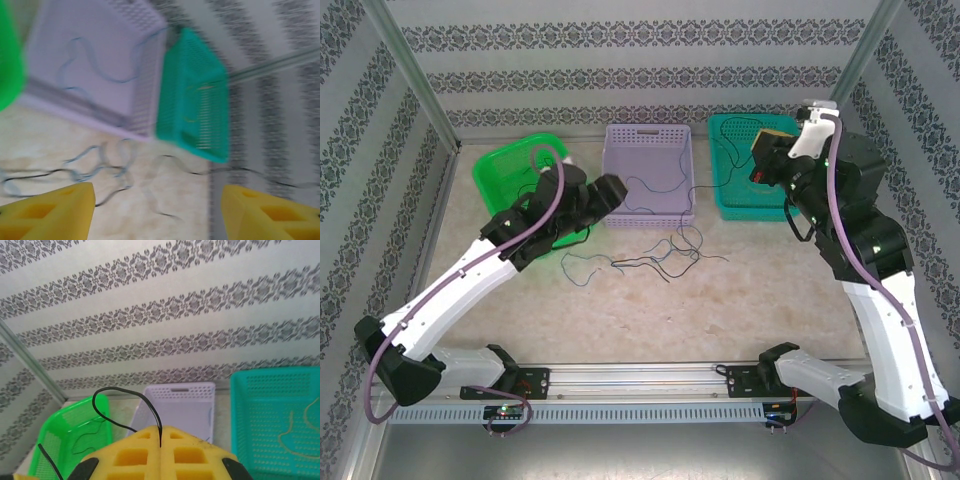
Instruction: Untangle the cables
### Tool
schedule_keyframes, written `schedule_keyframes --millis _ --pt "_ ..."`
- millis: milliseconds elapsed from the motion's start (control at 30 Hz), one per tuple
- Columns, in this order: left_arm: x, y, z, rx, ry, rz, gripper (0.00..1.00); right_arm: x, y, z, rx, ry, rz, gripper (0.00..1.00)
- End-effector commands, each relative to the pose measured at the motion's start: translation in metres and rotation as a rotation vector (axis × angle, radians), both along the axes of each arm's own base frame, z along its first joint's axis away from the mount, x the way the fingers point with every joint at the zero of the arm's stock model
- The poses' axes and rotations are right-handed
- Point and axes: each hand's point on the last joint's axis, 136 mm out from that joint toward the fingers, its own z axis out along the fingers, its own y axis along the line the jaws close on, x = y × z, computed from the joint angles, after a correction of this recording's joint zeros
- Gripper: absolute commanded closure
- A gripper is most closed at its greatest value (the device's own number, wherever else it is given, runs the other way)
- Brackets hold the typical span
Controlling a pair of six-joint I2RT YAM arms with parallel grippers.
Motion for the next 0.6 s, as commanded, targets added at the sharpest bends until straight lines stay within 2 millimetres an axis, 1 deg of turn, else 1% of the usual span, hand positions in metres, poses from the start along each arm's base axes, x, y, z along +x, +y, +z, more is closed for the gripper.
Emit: schedule_keyframes --millis 0,33,100,133,200,333,433,567 --pt "0.005 -0.039 0.072 -0.184 -0.141 -0.118 0.33 0.004 0.009 -0.008 0.138 0.070 0.015 1.00" --pt "0.005 -0.045 0.088 -0.233 -0.156 -0.130 0.32 0.007 0.011 -0.014 0.155 0.090 0.009 1.00" --pt "0.004 -0.056 0.109 -0.312 -0.180 -0.146 0.32 0.012 0.014 -0.024 0.182 0.118 -0.003 1.00" --pt "0.004 -0.061 0.115 -0.352 -0.182 -0.151 0.32 0.014 0.017 -0.030 0.196 0.136 -0.007 1.00" --pt "0.001 -0.070 0.121 -0.401 -0.163 -0.166 0.32 0.018 0.024 -0.039 0.227 0.170 -0.009 1.00" --pt "-0.006 -0.092 0.121 -0.403 -0.122 -0.211 0.31 0.022 0.040 -0.054 0.229 0.227 -0.012 1.00" --pt "-0.009 -0.106 0.116 -0.387 -0.098 -0.237 0.31 0.023 0.052 -0.063 0.230 0.258 0.000 1.00" --pt "-0.010 -0.114 0.109 -0.358 -0.088 -0.240 0.31 0.022 0.062 -0.073 0.215 0.286 0.010 1.00"
